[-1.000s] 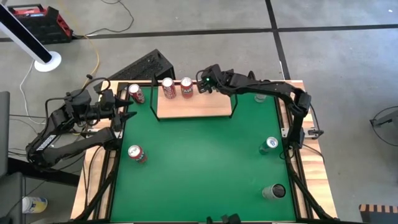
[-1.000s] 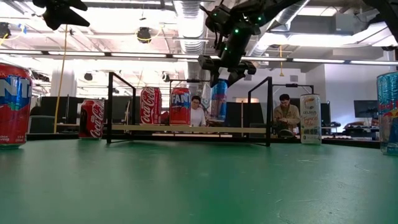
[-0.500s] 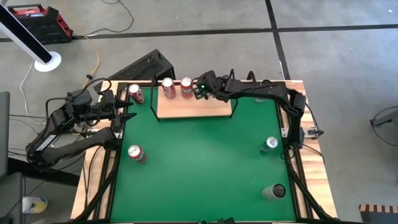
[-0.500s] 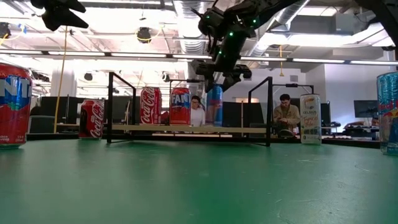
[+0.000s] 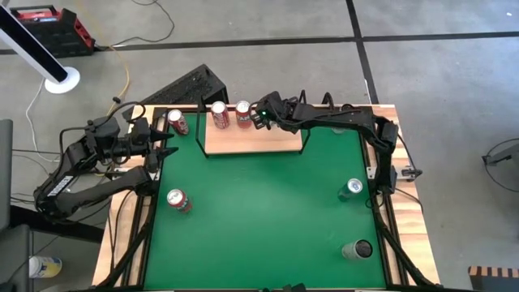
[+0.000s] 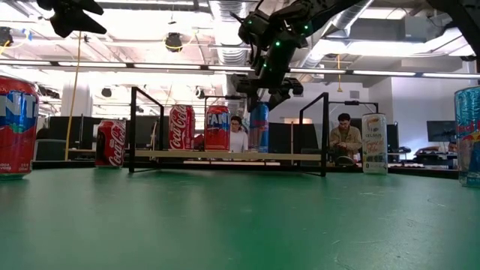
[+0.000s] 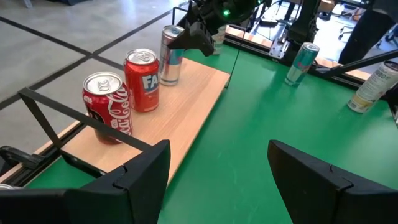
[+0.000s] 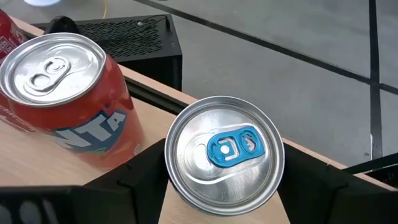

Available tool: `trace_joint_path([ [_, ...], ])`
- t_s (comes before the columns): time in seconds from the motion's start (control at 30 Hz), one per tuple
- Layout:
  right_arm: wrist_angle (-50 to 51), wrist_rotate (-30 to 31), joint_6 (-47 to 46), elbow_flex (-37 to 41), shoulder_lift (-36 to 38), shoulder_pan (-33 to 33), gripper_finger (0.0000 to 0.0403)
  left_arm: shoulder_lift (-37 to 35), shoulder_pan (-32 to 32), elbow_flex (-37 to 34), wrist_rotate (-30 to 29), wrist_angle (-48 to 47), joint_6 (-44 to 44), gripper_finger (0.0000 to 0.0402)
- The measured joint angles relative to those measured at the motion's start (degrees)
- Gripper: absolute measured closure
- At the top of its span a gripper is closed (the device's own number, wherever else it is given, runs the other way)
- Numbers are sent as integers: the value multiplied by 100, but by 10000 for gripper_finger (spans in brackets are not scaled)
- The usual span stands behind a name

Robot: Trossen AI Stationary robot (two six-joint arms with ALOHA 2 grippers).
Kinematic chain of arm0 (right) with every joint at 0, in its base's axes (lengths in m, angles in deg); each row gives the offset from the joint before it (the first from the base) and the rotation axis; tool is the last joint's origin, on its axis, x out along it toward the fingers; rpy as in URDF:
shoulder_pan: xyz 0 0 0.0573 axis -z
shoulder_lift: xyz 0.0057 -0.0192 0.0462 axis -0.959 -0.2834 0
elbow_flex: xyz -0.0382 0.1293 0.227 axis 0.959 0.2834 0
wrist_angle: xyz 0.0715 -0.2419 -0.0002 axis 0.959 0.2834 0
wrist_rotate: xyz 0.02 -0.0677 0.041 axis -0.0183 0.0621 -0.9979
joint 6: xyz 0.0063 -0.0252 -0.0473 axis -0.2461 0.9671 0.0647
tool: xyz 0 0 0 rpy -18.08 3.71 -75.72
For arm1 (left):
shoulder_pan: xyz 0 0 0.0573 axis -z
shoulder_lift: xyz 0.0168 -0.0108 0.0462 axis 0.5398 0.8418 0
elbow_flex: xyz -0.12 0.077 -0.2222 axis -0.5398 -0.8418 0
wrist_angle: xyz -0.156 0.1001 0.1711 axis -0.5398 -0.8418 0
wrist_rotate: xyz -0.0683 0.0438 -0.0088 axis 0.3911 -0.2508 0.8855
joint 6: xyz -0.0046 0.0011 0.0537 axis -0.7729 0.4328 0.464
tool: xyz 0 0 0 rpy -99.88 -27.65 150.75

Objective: Place canned beverage on shelf
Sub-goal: Put the left blue soda can on the shelf

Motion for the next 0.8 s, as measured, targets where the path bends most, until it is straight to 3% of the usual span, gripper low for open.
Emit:
trace_joint_path([
  [0.33,-123,-18,106,7,-9,-4,122,0,2,0,134,0,-8,149],
  [0.8,-114,-17,133,1,10,-4,42,0,1,0,132,-111,-7,149],
])
